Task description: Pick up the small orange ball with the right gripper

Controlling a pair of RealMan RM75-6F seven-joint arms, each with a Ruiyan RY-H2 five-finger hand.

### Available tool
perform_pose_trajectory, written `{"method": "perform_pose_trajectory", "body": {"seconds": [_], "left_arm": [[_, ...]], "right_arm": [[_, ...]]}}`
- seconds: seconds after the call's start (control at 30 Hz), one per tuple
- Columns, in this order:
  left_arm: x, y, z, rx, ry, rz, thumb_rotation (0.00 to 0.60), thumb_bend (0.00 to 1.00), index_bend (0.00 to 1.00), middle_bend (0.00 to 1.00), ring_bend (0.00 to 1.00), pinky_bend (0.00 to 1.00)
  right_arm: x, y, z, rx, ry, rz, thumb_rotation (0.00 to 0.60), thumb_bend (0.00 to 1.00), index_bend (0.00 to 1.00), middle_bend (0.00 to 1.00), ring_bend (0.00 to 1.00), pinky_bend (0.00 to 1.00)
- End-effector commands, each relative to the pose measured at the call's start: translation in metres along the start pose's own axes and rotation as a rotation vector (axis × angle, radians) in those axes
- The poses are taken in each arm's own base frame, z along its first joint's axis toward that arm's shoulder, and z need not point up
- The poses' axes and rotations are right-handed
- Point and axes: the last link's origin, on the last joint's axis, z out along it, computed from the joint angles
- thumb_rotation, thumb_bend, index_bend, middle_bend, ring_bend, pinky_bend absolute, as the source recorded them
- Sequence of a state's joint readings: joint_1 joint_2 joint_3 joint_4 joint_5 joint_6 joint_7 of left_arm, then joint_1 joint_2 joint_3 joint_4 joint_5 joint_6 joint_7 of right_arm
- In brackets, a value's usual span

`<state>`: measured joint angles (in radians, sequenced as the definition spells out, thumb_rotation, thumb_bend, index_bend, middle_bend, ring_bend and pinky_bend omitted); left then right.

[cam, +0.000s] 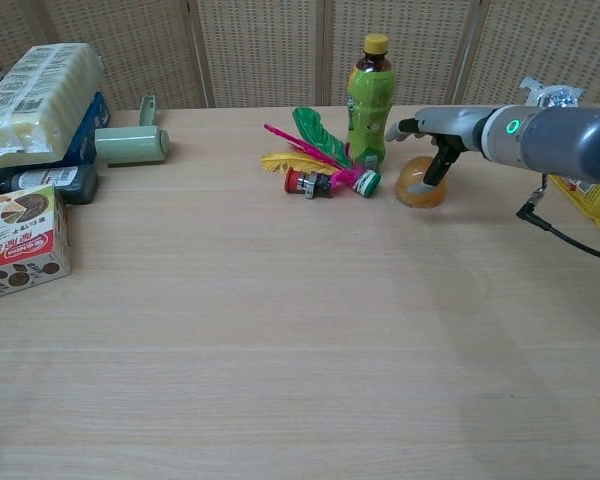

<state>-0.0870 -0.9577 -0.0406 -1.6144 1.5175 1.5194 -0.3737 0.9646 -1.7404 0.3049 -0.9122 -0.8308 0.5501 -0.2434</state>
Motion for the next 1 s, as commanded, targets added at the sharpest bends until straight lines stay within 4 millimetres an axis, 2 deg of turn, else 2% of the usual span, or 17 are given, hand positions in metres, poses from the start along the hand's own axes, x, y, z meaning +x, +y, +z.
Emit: {"method": "perform_pose_trajectory", "body": {"seconds": [0.03,0.43,0.5,0.57,0.67,0.73,0.83,1.0], "left_arm": [[0.0,0.0,0.0,0.0,-0.001,0.001,0.6,0.0,0.0,0.0,0.0,0.0],[-0.001,0.0,0.0,0.006,-0.001,0.005,0.6,0.0,0.0,0.0,0.0,0.0],[-0.001,0.0,0.0,0.006,-0.001,0.006,0.6,0.0,0.0,0.0,0.0,0.0],[-0.002,0.0,0.0,0.008,-0.002,0.007,0.6,0.0,0.0,0.0,0.0,0.0],[-0.002,-0.001,0.0,0.009,-0.002,0.009,0.6,0.0,0.0,0.0,0.0,0.0],[-0.002,-0.001,0.0,0.01,-0.002,0.012,0.6,0.0,0.0,0.0,0.0,0.0],[-0.002,-0.001,0.0,0.012,-0.003,0.013,0.6,0.0,0.0,0.0,0.0,0.0],[-0.004,0.0,0.0,0.012,-0.006,0.016,0.6,0.0,0.0,0.0,0.0,0.0]], "right_arm": [[-0.006,0.002,0.008,-0.023,-0.026,-0.005,0.6,0.31,0.0,0.0,0.0,0.0],[-0.015,0.016,0.016,-0.078,0.006,-0.014,0.6,0.32,0.0,0.0,0.0,0.01],[-0.017,0.017,0.017,-0.08,0.01,-0.014,0.6,0.32,0.0,0.0,0.0,0.06],[-0.019,0.018,0.018,-0.084,0.012,-0.017,0.6,0.32,0.0,0.0,0.0,0.18],[-0.022,0.019,0.019,-0.091,0.019,-0.024,0.6,0.32,0.0,0.0,0.0,0.29],[-0.025,0.02,0.02,-0.096,0.015,-0.02,0.6,0.32,0.0,0.01,0.0,0.32],[-0.027,0.02,0.02,-0.098,0.025,-0.033,0.6,0.32,0.02,0.09,0.03,0.39],[-0.026,0.022,0.02,-0.098,0.074,-0.05,0.6,0.32,0.19,0.33,0.24,0.56]]}}
